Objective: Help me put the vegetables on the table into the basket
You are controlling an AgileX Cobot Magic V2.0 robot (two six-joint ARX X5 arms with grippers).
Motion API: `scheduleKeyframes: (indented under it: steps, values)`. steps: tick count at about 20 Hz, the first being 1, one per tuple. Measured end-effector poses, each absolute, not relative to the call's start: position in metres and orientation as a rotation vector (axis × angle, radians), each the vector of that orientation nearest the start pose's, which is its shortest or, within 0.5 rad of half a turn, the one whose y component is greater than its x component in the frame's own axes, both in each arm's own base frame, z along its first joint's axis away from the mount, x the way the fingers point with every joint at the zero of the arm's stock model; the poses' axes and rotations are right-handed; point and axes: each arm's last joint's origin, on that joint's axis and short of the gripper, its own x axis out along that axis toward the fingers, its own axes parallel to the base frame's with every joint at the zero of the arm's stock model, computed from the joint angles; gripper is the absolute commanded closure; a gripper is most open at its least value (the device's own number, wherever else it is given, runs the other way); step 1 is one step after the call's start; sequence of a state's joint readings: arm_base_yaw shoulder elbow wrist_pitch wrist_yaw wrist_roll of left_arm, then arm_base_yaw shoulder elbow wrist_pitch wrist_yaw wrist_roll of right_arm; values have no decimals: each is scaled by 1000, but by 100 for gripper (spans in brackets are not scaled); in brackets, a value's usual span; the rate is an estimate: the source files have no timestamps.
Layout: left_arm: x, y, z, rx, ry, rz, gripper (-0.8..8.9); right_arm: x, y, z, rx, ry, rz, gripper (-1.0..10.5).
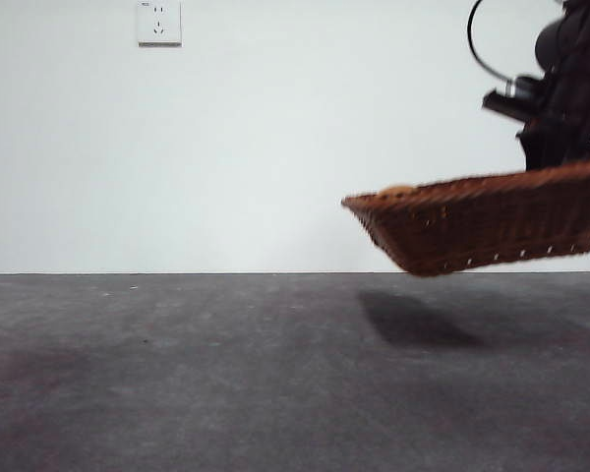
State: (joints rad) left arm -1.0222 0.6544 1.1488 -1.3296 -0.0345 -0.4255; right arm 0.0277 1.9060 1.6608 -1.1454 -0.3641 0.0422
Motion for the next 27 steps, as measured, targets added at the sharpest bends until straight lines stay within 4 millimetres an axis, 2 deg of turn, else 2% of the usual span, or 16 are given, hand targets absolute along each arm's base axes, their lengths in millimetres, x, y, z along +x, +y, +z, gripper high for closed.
scheduleKeyframes:
  steps: [2, 5, 11, 13, 14, 17, 18, 19, 20, 22, 24, 27]
  values:
    - [30, -47, 342, 41, 957, -712, 377, 388, 21, 234, 270, 1427, 297, 963]
    - [26, -40, 338, -10, 957, -703, 377, 402, 21, 207, 272, 1443, 296, 963]
    - [25, -40, 338, -25, 966, -705, 377, 415, 7, 178, 308, 1446, 305, 962]
    - [25, -40, 338, -25, 966, -704, 377, 416, 6, 174, 311, 1449, 326, 955]
    - [25, -40, 338, -25, 965, -702, 377, 416, 6, 174, 307, 1445, 328, 893]
    - [25, -40, 338, -24, 966, -702, 377, 417, 6, 172, 299, 1444, 311, 521]
    - [25, -40, 338, -25, 965, -702, 377, 417, 6, 171, 295, 1453, 297, 464]
    - [25, -40, 338, -24, 966, -702, 377, 416, 5, 174, 275, 1449, 262, 463]
    - [25, -40, 338, -24, 966, -703, 377, 414, 4, 185, 250, 1425, 234, 463]
    - [25, -40, 338, -21, 966, -708, 377, 400, 2, 236, 211, 1296, 201, 463]
    - [25, -40, 338, 2, 954, -717, 377, 378, 2, 287, 188, 1167, 173, 464]
    - [26, -40, 338, 40, 925, -700, 377, 336, 5, 344, 149, 1048, 110, 471]
